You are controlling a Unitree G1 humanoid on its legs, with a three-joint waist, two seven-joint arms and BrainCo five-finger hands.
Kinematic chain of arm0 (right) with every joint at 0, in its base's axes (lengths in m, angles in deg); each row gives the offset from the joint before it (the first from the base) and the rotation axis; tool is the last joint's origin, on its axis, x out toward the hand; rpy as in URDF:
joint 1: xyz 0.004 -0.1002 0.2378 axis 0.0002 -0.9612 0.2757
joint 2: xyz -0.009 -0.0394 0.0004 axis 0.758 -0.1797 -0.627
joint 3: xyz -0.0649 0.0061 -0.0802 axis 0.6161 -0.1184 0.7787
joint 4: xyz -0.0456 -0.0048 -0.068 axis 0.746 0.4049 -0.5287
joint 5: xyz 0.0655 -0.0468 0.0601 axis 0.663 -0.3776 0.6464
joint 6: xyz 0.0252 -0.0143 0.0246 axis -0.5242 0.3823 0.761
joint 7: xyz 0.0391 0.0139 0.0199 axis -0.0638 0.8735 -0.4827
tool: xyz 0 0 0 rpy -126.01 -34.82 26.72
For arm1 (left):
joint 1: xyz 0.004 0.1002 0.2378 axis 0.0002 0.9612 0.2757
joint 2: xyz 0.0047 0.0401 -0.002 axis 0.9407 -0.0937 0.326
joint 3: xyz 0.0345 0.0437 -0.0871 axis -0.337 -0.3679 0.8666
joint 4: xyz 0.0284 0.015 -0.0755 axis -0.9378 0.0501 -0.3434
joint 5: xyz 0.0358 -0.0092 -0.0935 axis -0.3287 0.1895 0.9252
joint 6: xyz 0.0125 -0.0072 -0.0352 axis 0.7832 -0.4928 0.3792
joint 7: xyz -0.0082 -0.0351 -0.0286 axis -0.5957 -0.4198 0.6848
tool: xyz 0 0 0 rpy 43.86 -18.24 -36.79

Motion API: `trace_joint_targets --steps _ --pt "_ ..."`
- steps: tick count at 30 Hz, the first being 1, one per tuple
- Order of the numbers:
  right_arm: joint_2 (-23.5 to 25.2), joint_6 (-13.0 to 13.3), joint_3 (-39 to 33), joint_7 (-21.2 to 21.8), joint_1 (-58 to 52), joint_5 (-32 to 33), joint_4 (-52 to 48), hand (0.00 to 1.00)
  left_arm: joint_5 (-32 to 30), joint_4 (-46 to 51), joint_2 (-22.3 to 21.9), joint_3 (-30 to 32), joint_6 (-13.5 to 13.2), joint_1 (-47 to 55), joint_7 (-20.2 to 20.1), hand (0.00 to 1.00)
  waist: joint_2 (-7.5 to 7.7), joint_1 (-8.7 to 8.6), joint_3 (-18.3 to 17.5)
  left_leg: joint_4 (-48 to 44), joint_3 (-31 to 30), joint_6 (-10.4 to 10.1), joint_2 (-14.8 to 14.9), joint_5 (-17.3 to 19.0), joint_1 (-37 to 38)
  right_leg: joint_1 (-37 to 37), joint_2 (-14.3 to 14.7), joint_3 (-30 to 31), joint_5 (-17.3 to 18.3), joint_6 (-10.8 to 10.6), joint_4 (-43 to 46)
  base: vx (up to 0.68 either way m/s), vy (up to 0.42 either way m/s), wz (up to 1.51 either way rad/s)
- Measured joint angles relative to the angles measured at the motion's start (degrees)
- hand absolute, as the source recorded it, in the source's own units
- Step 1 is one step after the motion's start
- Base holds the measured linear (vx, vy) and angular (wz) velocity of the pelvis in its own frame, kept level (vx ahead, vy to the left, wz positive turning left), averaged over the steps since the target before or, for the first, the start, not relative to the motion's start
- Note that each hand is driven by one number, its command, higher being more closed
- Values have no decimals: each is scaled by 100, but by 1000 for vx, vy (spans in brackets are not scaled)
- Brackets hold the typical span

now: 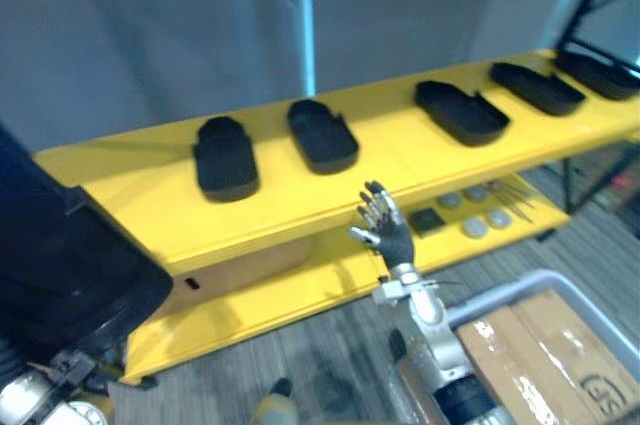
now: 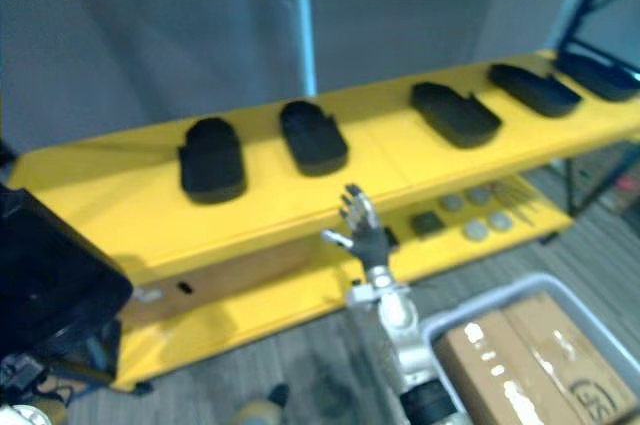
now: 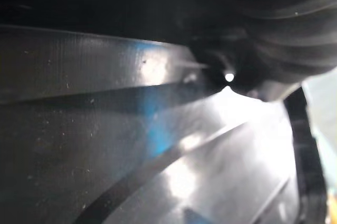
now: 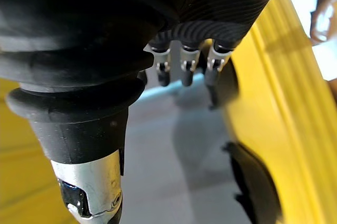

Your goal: Walk over and take plastic housings, then place them on the shelf

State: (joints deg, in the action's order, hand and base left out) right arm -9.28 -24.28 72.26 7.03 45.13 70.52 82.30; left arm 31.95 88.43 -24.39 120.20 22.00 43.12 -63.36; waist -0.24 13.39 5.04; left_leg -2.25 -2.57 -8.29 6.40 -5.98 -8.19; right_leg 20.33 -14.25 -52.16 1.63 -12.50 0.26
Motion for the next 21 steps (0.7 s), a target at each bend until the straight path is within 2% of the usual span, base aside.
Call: trace_joint_targets --steps 2,5,6,7,9,10,11,12,13,14,15,18,19,21 --pt "-25 -129 -85 -19 -63 -239 -48 0 160 110 37 20 -65 -47 -99 100 23 8 63 283 -51 17 -162 -220 17 -56 -169 7 1 5 174 -8 117 44" --pt "27 -141 -243 100 -281 -248 -350 0 165 160 191 -20 -99 -302 -180 100 61 -54 137 428 -73 101 -208 -273 18 -217 -323 183 58 136 551 -13 63 20" --pt "23 -133 -395 203 -434 -250 -567 0 171 151 409 -55 -97 -521 -257 100 93 -179 221 485 -166 149 -220 -308 22 -348 -414 686 93 210 925 -7 34 28" --pt "22 -124 -473 226 -494 -249 -645 0 179 135 515 -70 -96 -623 -312 100 106 -230 263 488 -192 164 -220 -319 22 -402 -441 929 113 268 1085 -12 25 40" --pt "18 -6 -780 316 -760 -239 -792 0 429 -122 1023 -367 -98 -1011 -570 100 171 -442 297 592 -391 245 -225 -407 32 -647 -473 1801 138 363 1682 -3 -9 45" --pt "16 25 -831 340 -802 -228 -819 0 453 -216 1103 -431 -96 -1102 -617 100 170 -495 312 611 -447 252 -230 -436 30 -677 -470 1913 168 402 1778 15 -46 40" --pt "16 109 -905 447 -851 -131 -839 0 556 -415 1184 -534 -86 -1279 -731 100 190 -546 320 659 -488 232 -240 -513 30 -714 -446 2012 453 545 1817 12 -99 23" --pt "16 132 -910 557 -818 -112 -845 0 724 -592 1211 -584 -71 -1382 -821 100 258 -586 342 665 -492 179 -287 -602 12 -718 -253 2106 805 594 1590 4 -128 9" --pt "0 141 -913 622 -809 -114 -844 0 806 -678 1179 -615 -68 -1387 -851 100 271 -576 339 663 -466 156 -316 -620 10 -649 -267 1972 885 607 1464 5 -149 -9" --pt "-29 162 -947 752 -781 -114 -848 0 896 -750 1088 -671 -43 -1354 -868 100 231 -578 365 607 -430 137 -316 -636 -4 -583 -216 2097 922 494 1242 -11 -115 -18" --pt "-73 166 -1010 853 -784 -106 -847 0 907 -750 977 -702 -36 -1287 -948 100 91 -588 466 541 -413 121 -285 -647 -6 -509 -158 2122 987 391 1127 -22 -93 -15" --pt "-202 126 -1118 1039 -812 -73 -847 0 1015 -746 897 -866 -39 -1130 -1057 100 -150 -616 597 429 -416 82 -210 -685 -18 -369 -43 2129 1166 105 959 -99 -79 -2" --pt "-257 107 -1151 1071 -836 -67 -846 0 1019 -746 792 -954 -42 -1037 -1089 100 -267 -656 638 385 -412 126 -158 -731 -34 -310 47 2096 1208 17 930 -145 -70 22" --pt "-274 106 -1224 1180 -1009 -19 -846 0 1015 -738 686 -1113 -56 -785 -1116 100 -329 -769 619 358 -234 434 -97 -746 -135 -300 158 1910 1311 94 984 -150 -31 44"
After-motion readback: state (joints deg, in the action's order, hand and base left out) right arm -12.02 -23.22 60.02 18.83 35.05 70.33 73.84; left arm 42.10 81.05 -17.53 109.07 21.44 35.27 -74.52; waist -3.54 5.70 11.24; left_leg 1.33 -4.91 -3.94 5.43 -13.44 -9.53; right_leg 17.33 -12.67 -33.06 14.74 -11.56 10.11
